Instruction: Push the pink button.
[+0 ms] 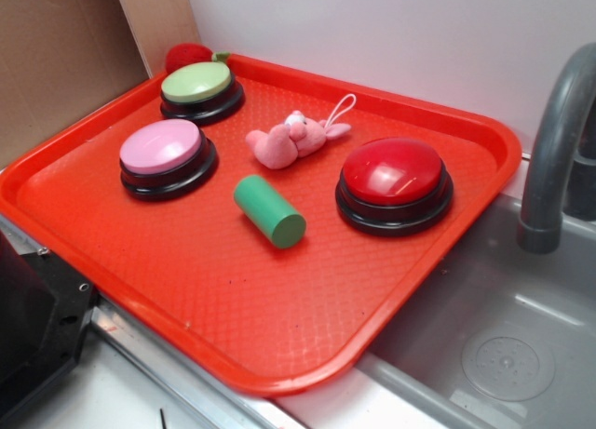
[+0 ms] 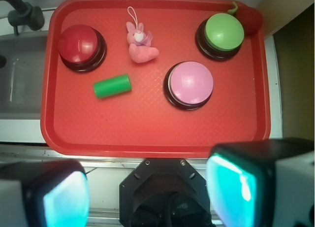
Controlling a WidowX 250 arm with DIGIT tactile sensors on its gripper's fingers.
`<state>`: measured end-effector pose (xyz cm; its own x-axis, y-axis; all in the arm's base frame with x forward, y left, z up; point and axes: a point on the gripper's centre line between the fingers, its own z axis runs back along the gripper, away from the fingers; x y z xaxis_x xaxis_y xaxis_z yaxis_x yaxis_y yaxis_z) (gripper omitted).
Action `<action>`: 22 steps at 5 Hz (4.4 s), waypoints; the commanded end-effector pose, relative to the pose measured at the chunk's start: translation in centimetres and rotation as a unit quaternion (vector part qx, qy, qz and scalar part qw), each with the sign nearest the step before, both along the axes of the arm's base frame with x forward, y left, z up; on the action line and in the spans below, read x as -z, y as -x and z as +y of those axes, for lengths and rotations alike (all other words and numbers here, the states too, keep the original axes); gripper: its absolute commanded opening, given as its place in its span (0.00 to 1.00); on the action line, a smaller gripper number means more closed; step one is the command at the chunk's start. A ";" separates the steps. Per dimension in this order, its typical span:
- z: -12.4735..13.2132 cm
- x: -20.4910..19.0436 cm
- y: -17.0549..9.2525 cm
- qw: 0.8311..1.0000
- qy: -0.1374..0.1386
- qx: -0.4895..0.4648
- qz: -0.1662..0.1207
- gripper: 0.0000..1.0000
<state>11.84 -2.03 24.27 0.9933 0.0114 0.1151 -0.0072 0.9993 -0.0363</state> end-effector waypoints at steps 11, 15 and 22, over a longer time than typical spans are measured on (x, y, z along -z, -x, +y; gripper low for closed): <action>9.6 17.7 -8.3 0.983 -0.024 -0.170 0.058 1.00; 8.7 12.2 -8.4 0.987 -0.031 -0.155 0.028 1.00; 7.2 7.4 -8.0 0.992 -0.041 -0.118 0.006 1.00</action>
